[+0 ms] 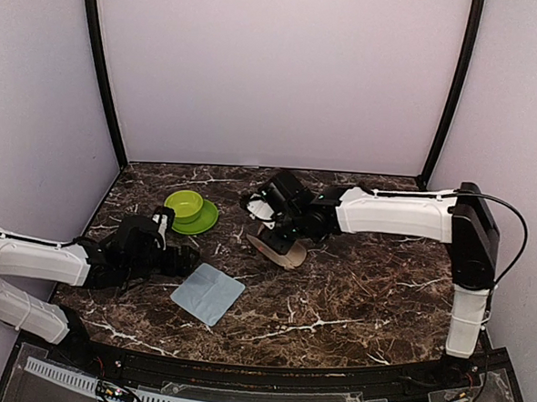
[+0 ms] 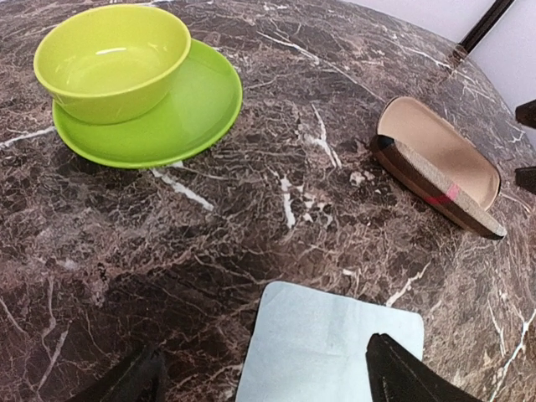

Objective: Organize the sunglasses
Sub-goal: Place the opened sunglasses case at the center of the board, then move the glasses cleaning cloth to the center of the board.

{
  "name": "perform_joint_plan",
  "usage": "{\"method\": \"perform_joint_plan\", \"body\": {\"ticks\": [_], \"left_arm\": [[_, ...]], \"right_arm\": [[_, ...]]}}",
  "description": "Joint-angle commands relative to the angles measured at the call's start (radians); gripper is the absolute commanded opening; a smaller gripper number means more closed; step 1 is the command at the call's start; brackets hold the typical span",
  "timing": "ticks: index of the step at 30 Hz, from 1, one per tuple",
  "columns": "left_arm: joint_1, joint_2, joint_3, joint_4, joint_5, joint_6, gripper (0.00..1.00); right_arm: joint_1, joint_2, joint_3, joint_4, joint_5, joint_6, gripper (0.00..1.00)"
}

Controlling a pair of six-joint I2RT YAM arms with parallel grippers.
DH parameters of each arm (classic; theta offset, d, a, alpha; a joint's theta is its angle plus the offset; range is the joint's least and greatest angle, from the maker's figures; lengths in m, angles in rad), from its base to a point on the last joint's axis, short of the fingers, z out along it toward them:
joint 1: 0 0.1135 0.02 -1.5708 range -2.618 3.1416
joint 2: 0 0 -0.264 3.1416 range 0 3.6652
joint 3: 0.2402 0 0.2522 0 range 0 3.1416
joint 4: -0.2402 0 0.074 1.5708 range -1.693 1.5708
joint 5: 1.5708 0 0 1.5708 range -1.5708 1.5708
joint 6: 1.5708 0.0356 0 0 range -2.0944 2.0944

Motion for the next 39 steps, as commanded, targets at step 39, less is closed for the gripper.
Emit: {"method": "perform_joint_plan", "body": {"ticks": [39], "left_arm": [[-0.001,0.005,0.022,-0.022,-0.035,-0.031,0.81]], "right_arm": [[0.116,0.194,-0.013,0.086,-0.328,0.442,0.33]]}}
